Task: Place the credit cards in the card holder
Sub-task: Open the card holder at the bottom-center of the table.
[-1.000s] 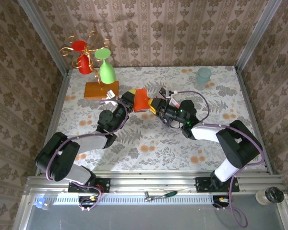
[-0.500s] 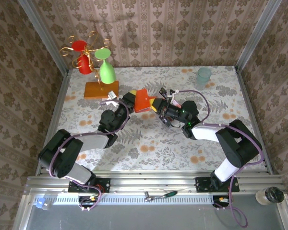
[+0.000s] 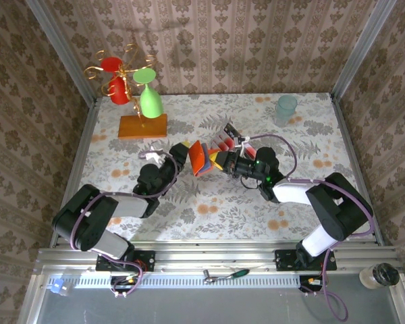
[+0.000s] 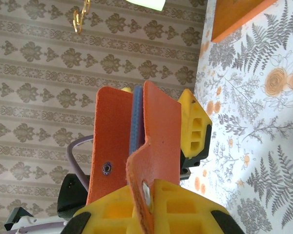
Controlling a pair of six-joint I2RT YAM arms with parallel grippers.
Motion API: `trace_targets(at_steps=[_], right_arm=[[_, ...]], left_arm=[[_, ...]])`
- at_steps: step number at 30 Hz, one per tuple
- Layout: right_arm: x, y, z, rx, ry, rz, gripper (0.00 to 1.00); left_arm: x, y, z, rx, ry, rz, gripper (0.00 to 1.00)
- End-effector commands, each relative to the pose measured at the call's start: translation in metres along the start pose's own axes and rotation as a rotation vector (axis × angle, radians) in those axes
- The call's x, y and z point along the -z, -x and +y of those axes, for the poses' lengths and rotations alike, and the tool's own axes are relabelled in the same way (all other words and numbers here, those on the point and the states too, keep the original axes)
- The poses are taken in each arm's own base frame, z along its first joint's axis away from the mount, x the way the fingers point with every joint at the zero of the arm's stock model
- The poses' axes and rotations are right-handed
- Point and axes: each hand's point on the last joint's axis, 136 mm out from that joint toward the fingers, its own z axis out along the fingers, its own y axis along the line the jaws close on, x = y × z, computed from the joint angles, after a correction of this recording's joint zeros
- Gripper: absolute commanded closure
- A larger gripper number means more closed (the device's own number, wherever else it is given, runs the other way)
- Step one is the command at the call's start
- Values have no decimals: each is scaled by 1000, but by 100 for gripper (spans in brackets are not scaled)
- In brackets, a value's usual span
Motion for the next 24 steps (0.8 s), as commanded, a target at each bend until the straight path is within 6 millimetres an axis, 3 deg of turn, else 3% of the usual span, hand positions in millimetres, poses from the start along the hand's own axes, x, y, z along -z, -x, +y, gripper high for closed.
trace_targets(at_steps=[1, 7, 13, 16, 20, 24], right_arm=[[4, -9, -5, 30, -9, 29, 100], [6, -13, -21, 9, -29, 27, 100], [8, -16, -32, -5, -44, 23, 100], [8, -18, -39, -15, -52, 21, 100], [9, -22, -49, -30, -57, 19, 100], [9, -26, -58, -48, -63, 20, 100]], left_arm=[[8, 6, -4, -51, -18, 4, 39], [8, 5, -9, -158, 43, 59, 38], [12, -10, -21, -415, 226, 227, 36], [18, -23, -13, -569, 358, 348, 35], [28, -38, 12, -687, 532, 493, 35], [33, -51, 28, -786, 617, 589, 32]])
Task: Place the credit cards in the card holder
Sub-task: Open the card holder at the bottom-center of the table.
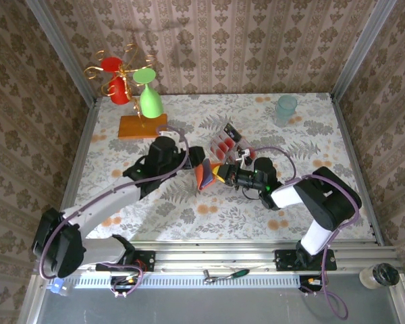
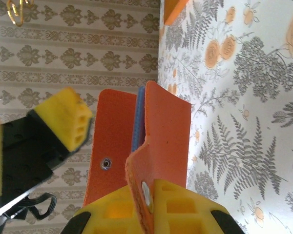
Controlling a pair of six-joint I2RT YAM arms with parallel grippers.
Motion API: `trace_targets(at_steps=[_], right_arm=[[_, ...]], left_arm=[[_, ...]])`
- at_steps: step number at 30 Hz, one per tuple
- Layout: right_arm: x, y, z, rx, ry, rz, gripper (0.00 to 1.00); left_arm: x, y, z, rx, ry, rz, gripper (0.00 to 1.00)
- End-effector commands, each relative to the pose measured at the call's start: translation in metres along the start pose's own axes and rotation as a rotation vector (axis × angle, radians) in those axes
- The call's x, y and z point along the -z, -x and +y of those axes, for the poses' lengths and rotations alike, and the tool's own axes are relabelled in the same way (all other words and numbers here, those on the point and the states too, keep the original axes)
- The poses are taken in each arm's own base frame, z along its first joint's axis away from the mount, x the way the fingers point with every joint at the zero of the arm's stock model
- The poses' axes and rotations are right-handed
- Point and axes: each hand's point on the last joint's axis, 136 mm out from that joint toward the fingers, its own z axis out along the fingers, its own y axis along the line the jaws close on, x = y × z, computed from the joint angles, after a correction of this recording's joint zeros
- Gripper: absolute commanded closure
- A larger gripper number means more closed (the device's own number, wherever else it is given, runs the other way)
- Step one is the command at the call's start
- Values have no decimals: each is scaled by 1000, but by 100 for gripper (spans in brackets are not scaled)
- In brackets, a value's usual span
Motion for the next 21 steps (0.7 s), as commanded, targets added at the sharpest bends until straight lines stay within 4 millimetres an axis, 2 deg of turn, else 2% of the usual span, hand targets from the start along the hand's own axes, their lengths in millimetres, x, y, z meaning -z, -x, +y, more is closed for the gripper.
trace_targets(at_steps=[1, 7, 15, 21], right_arm=[[-1, -2, 5, 21, 44, -12, 100], [-1, -4, -4, 13, 22, -16, 100], [3, -7, -23, 3, -29, -34, 100], [6, -15, -41, -7, -72, -49, 100]], left_arm=[[-1, -45, 32, -152, 173, 202, 32], [-5, -62, 44, -207, 241, 288, 32], [-3, -76, 60, -209, 283, 306, 42], [-11, -94, 74, -213, 306, 349, 50]])
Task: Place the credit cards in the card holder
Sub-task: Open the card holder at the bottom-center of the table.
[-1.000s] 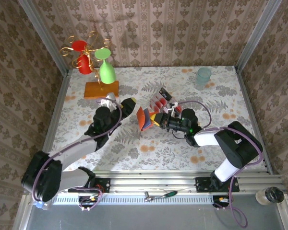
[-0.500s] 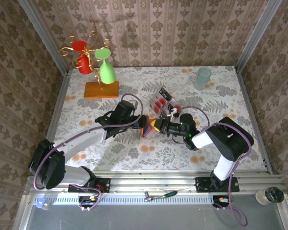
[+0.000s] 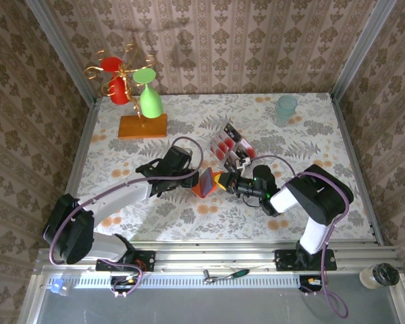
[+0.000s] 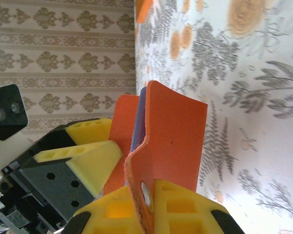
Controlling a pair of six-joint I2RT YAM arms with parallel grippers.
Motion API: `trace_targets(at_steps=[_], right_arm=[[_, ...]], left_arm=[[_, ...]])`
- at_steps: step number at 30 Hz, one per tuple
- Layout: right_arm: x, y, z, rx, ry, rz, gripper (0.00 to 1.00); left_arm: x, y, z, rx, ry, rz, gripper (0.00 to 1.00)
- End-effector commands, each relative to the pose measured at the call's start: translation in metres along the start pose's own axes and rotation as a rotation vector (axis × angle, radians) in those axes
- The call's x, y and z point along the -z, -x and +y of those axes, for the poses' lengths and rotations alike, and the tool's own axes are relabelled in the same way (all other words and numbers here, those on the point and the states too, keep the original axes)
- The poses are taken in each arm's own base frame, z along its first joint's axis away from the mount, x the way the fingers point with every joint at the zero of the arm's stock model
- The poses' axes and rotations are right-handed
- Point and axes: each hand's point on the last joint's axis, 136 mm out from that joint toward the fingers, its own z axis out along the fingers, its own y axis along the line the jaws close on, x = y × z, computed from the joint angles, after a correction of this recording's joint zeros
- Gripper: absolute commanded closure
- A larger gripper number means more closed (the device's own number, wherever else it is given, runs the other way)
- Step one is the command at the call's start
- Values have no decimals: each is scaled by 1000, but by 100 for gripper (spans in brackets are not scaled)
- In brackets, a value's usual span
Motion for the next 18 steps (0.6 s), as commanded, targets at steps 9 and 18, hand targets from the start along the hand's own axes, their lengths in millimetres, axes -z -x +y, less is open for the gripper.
trace_targets(at_steps=[9, 18], right_arm=[[9, -13, -27, 42, -78, -80, 100], [20, -17, -47, 40, -154, -131, 100]], left_arm=[[-29, -34, 13, -53, 57, 95, 53], [-41, -47, 17, -105, 97, 139, 57]])
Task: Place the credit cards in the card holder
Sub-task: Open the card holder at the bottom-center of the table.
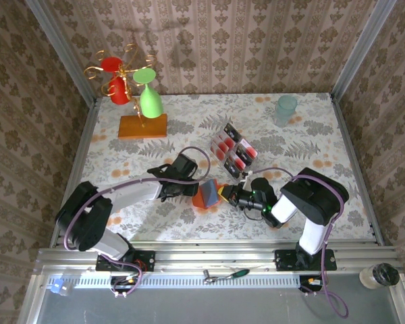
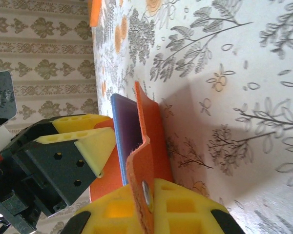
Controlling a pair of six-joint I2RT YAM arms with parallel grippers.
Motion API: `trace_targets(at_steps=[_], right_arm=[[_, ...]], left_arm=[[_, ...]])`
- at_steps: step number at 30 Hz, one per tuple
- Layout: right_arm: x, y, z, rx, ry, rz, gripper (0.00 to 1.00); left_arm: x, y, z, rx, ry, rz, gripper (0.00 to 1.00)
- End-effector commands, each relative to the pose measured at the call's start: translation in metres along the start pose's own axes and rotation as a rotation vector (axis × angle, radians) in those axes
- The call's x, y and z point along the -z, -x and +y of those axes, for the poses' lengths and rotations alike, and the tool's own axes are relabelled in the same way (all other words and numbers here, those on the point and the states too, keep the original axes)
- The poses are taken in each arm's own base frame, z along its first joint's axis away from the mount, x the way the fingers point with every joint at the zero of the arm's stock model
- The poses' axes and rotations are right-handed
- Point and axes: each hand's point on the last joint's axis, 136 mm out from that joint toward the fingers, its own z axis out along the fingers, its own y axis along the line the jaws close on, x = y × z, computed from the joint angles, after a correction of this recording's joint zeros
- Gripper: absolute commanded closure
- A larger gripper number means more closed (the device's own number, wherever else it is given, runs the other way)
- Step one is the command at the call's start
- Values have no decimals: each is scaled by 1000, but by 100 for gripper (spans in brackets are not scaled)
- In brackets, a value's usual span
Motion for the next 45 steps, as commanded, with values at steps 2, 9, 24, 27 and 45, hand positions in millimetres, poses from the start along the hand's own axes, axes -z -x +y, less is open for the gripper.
trace_targets(at_steps=[2, 9, 24, 27, 45], right_arm=[[8, 6, -5, 34, -28, -76, 100], [21, 4, -11, 53, -99, -95, 67], [75, 5, 48, 310, -193, -79, 70], [69, -1, 61, 325, -151, -35, 75], [-22, -35, 64, 385, -170, 171, 86]], left_arm=[[-7, -8, 5, -47, 40, 20, 60], [-12, -4, 6, -71, 60, 20, 66], [-11, 22, -4, -126, 56, -12, 67], [-8, 25, -8, -120, 41, -21, 68], [4, 34, -15, -102, 17, -58, 68]])
